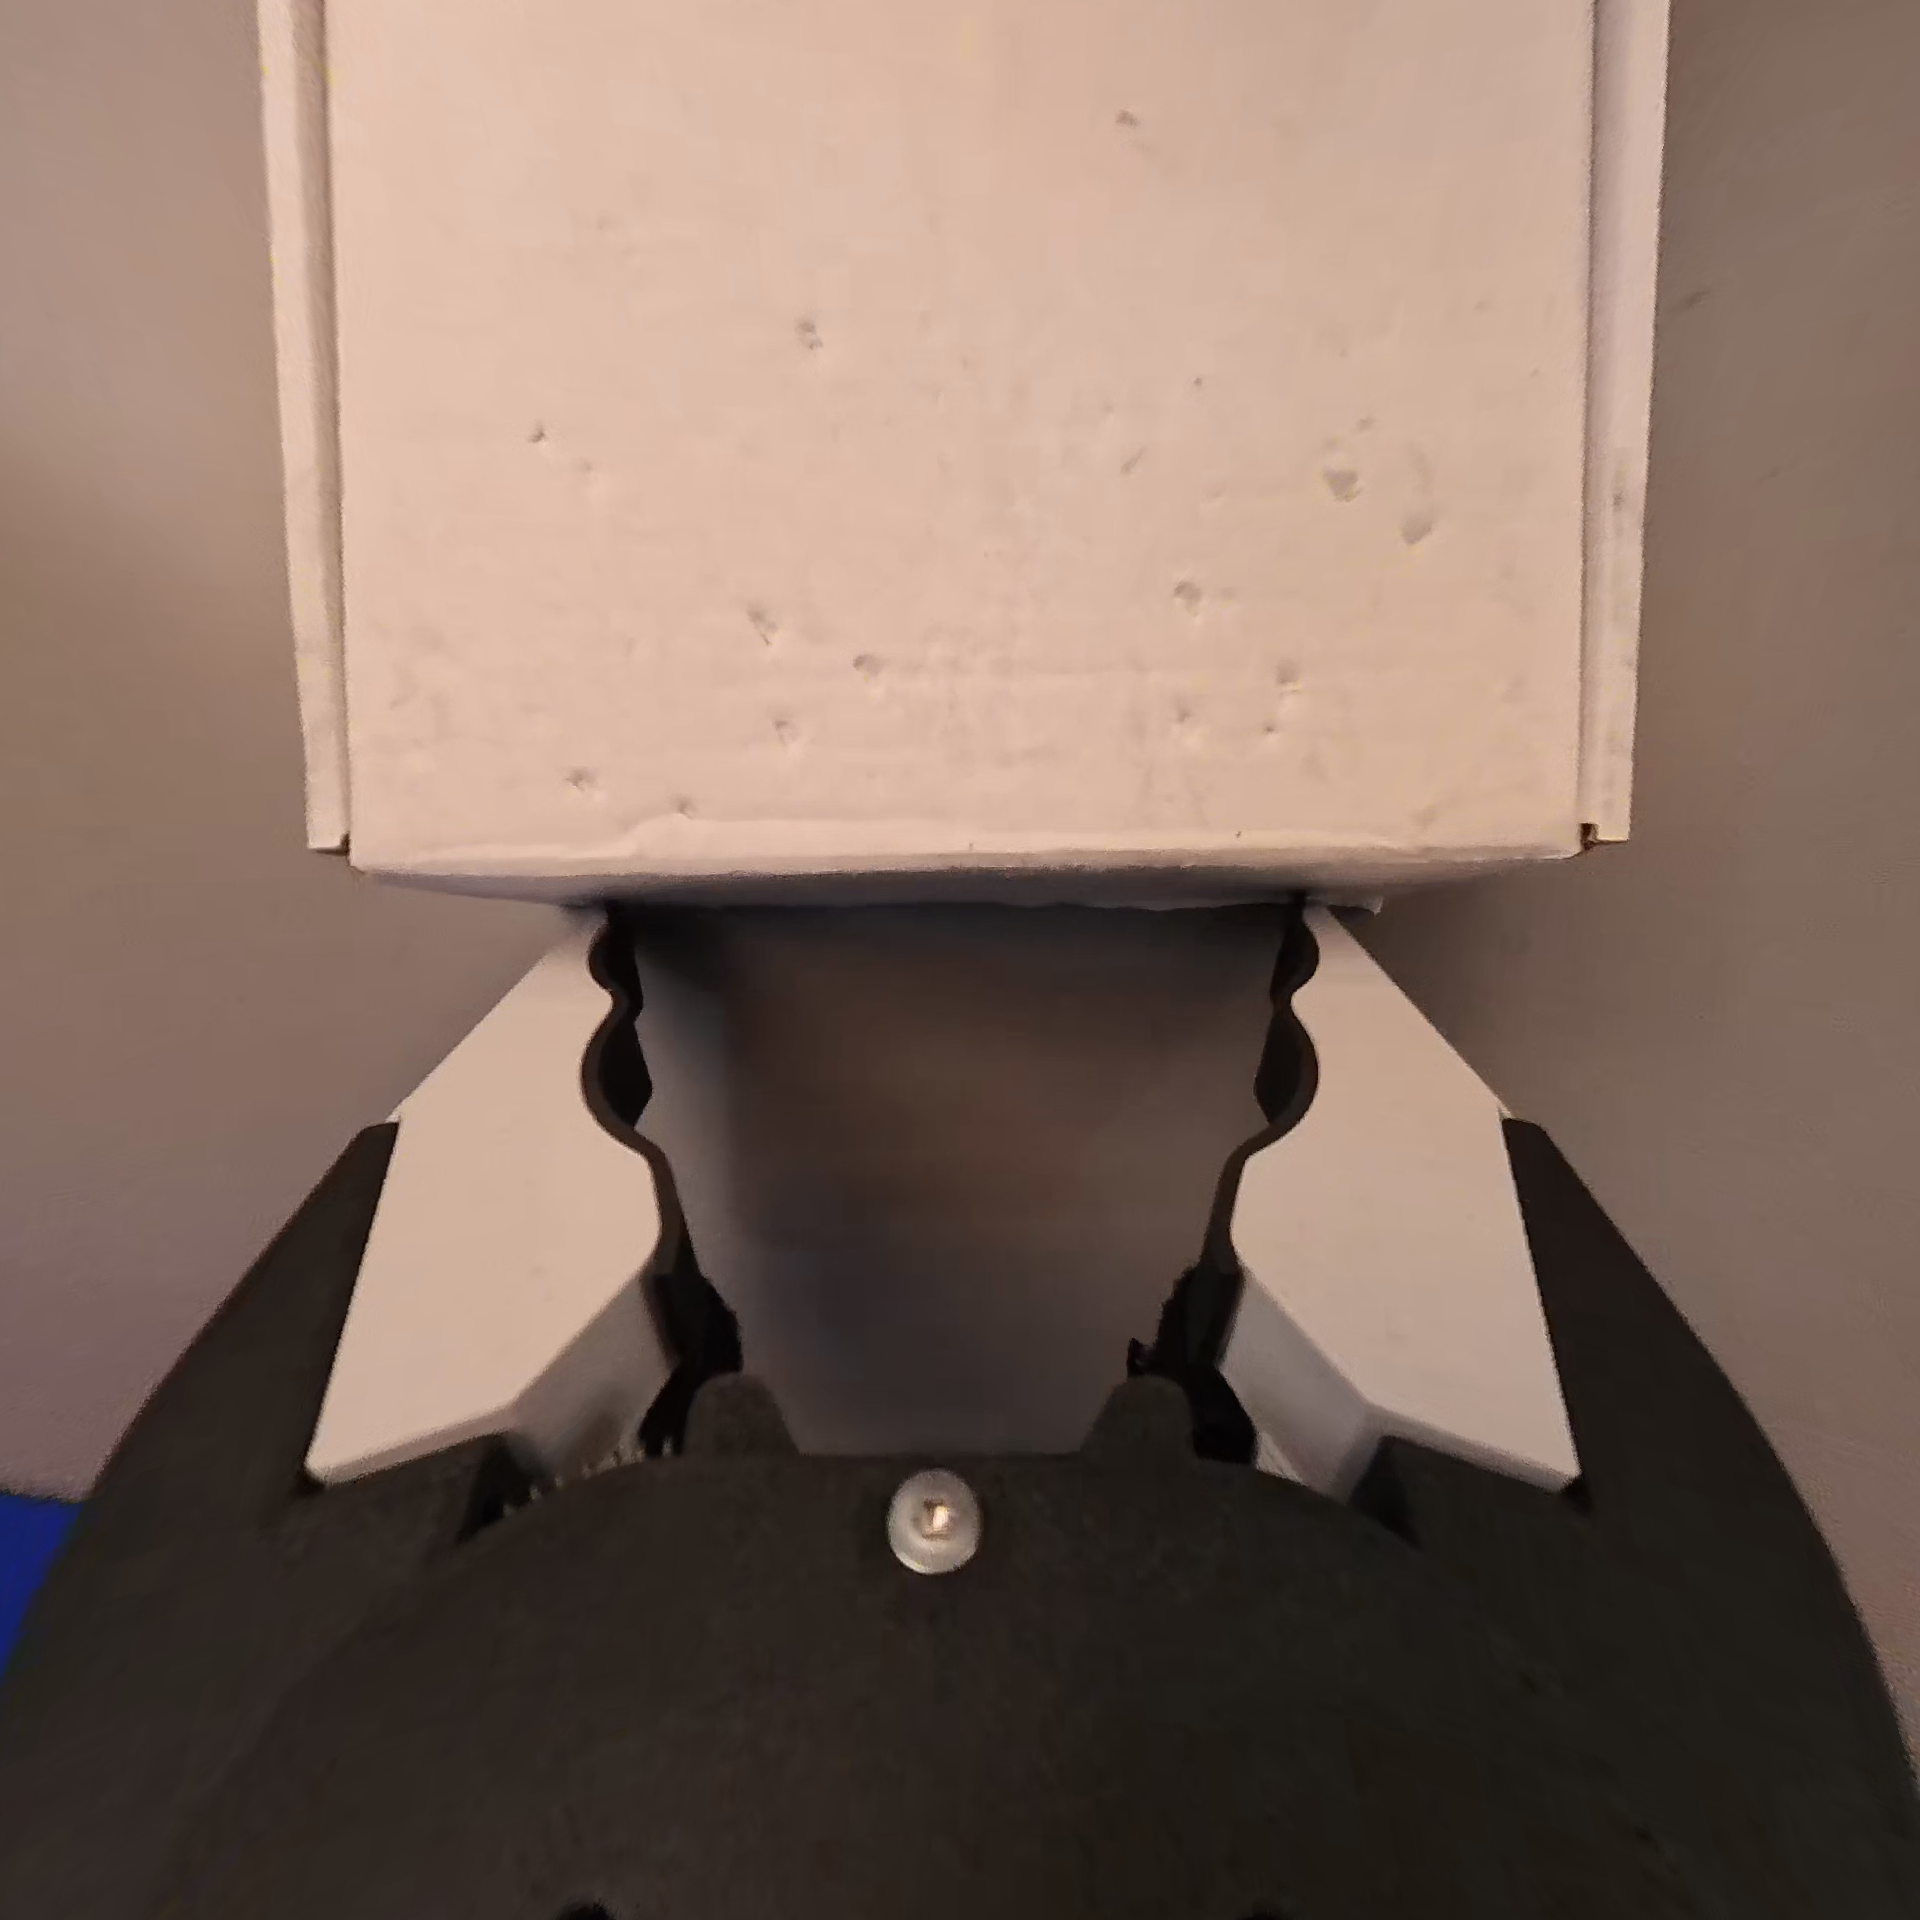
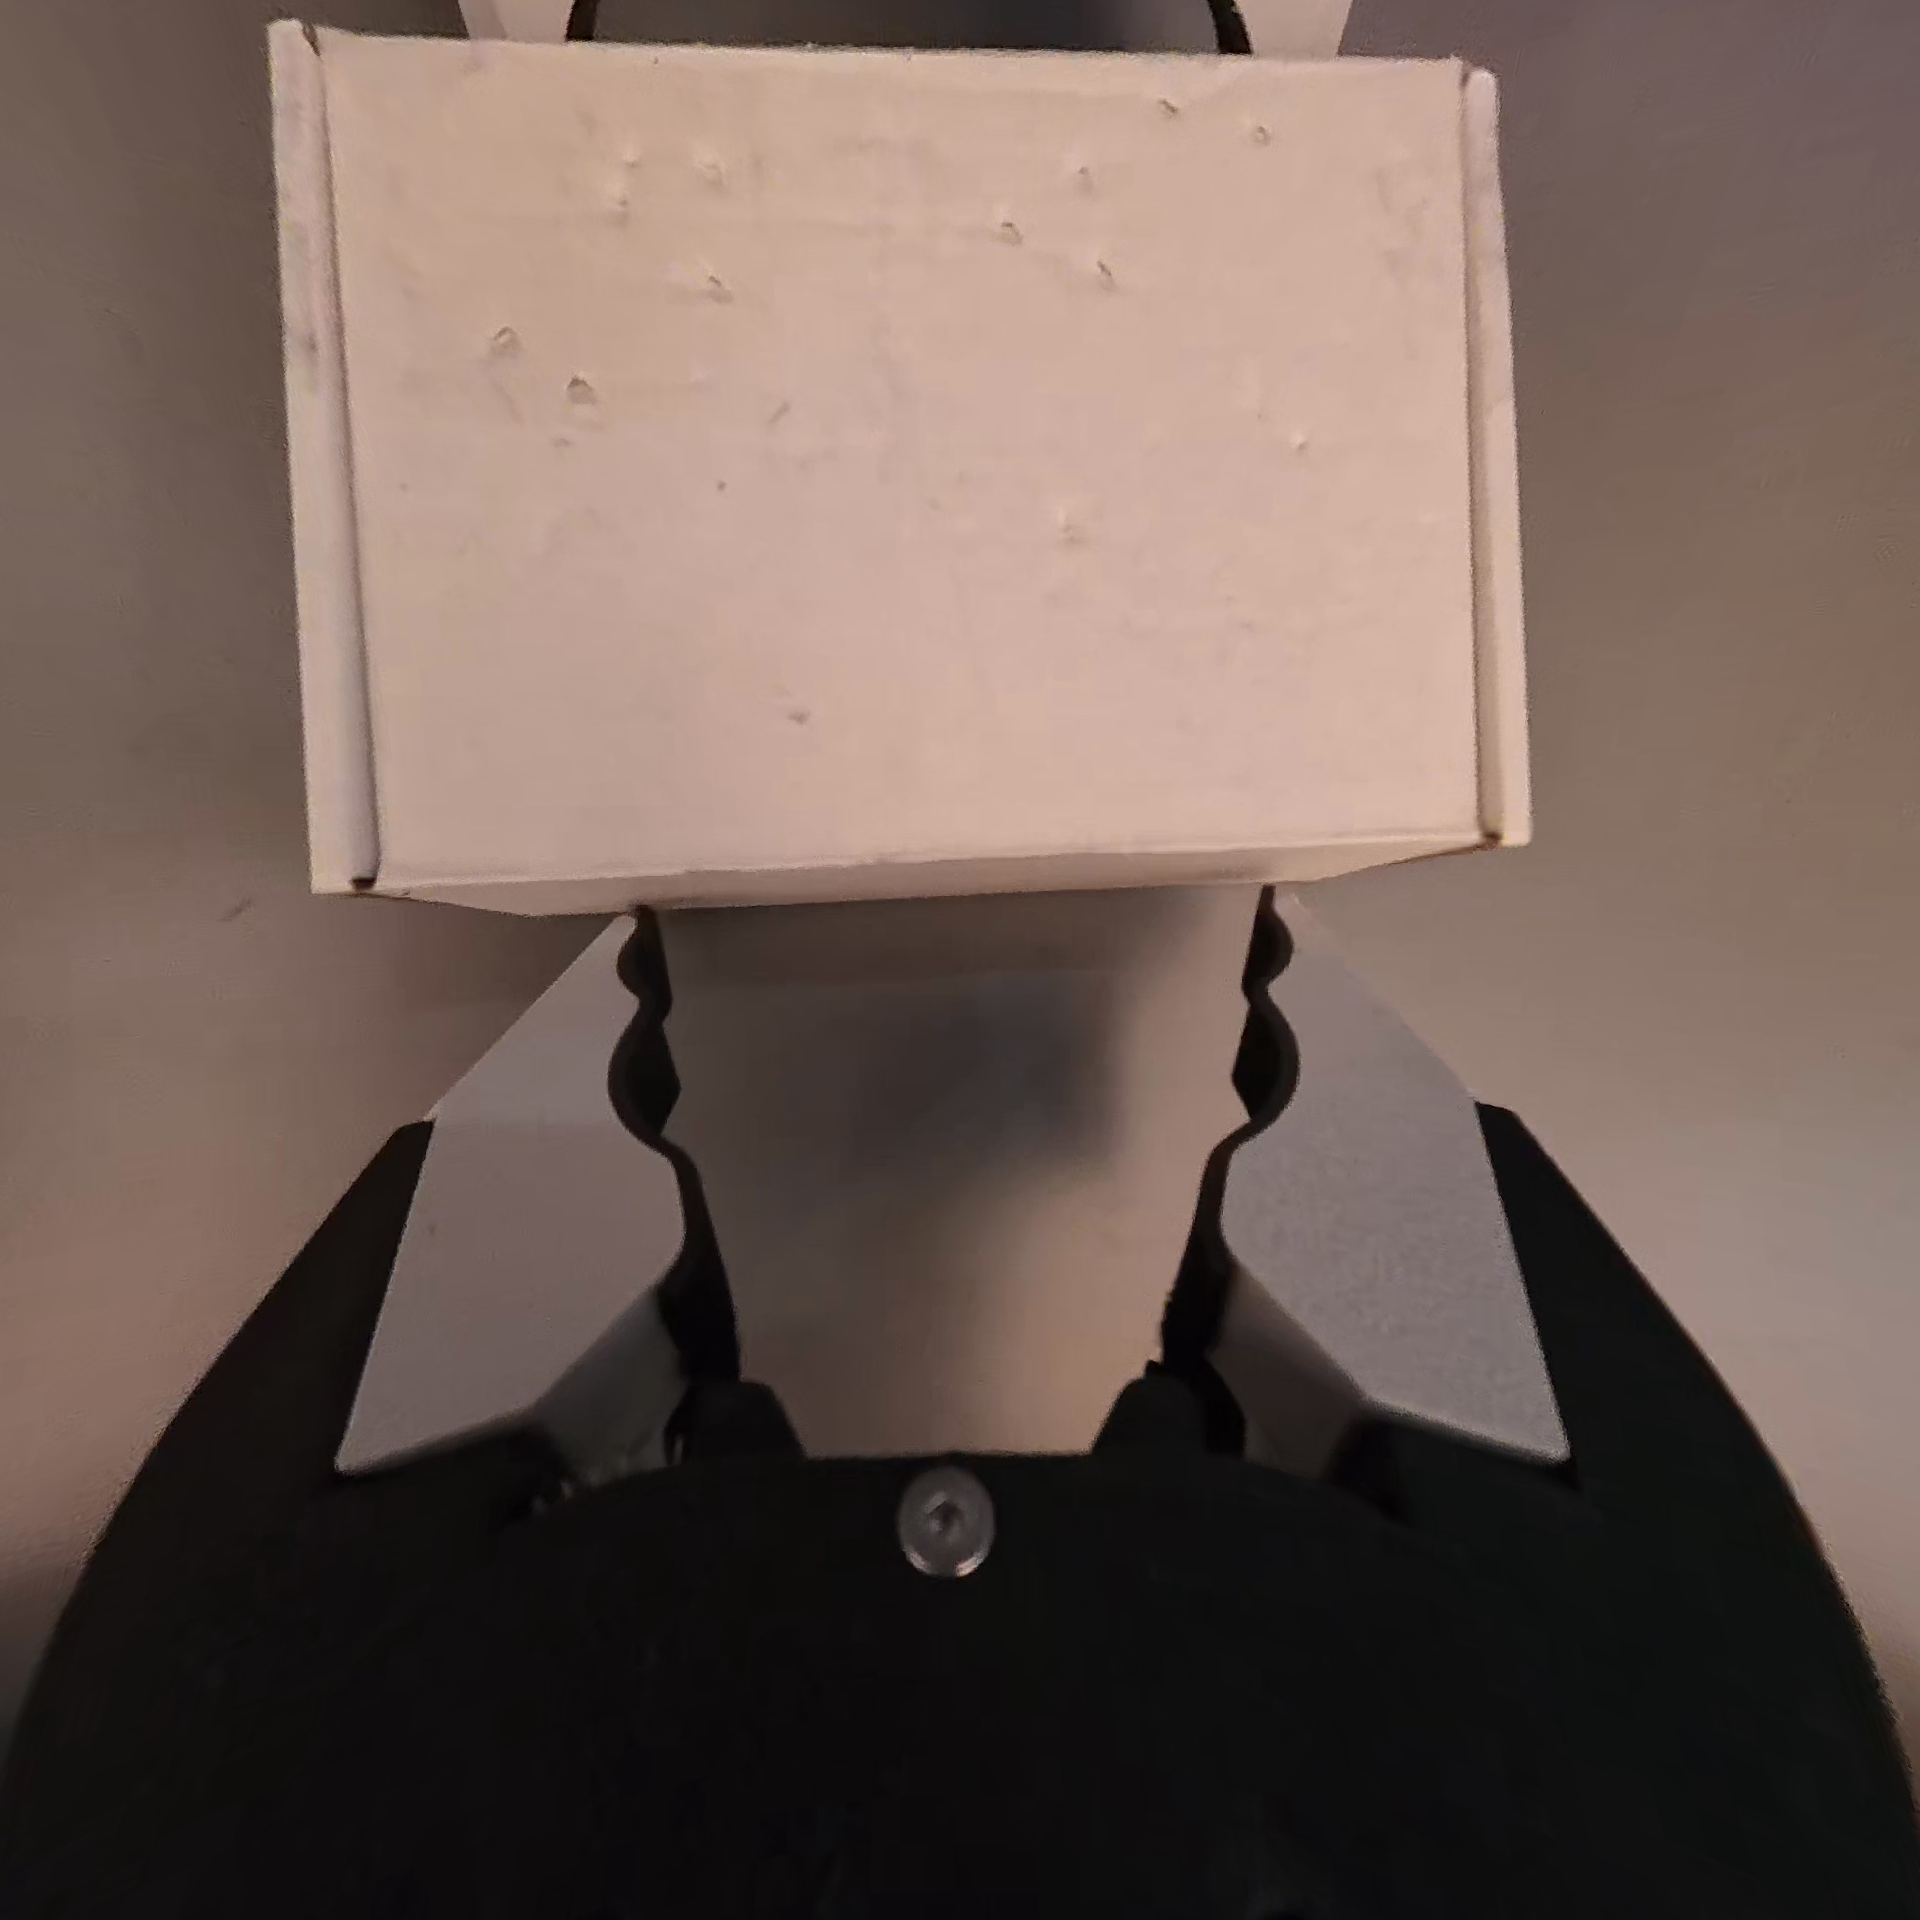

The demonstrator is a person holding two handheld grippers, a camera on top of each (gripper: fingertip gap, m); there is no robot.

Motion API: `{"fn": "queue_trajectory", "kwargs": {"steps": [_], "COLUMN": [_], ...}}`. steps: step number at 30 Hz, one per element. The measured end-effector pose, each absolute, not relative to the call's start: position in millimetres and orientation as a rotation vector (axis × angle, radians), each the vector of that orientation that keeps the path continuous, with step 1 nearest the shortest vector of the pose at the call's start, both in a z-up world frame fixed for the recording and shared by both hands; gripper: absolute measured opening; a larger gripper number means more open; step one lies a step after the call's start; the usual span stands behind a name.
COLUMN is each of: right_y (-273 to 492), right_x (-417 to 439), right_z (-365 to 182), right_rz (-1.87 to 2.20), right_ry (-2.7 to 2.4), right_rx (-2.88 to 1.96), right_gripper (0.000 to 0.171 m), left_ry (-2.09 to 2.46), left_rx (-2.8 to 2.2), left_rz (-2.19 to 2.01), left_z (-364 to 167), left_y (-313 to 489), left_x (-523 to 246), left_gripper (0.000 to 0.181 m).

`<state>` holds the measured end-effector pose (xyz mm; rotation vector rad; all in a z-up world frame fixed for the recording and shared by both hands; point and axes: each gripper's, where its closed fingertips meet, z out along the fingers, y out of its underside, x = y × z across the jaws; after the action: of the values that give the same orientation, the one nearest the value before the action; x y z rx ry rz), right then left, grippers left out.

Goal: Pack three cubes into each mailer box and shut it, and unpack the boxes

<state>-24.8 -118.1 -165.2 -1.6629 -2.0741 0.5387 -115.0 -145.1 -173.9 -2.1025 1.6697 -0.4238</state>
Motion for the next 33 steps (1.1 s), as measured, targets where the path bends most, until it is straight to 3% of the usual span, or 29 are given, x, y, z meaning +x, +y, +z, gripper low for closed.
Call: {"fn": "queue_trajectory", "kwargs": {"steps": [1,15,18,24,27,30,33], "right_y": [-118,-118,-124,-125,-105,-95,-110], "right_x": [-27,-30,-21,-18,2,33,-1], "right_z": [-166,-166,-167,-165,-164,-140,-92], "right_rz": [0.527,0.536,0.558,0.510,0.279,-0.032,0.214], "right_ry": [-2.076,-2.078,-2.093,-2.116,-2.013,-1.765,-1.420], "right_rx": [-1.656,-1.651,-1.702,-1.710,-1.902,-2.178,-2.167], "right_gripper": [0.115,0.117,0.098,0.098,0.091,0.087,0.092], "left_ry": [1.671,1.684,1.668,1.676,1.645,1.580,1.497], "left_rx": [-2.102,-2.136,-2.160,-2.129,-2.181,-2.133,-2.089], "left_rz": [-0.434,-0.406,-0.350,-0.356,-0.345,-0.268,-0.353], "left_z": [-174,-175,-174,-172,-172,-158,-134], "left_y": [-145,-146,-145,-147,-147,-135,-134], "left_x": [-115,-115,-118,-110,-113,-120,-123], "left_gripper": [0.121,0.122,0.124,0.121,0.127,0.120,0.118]}}
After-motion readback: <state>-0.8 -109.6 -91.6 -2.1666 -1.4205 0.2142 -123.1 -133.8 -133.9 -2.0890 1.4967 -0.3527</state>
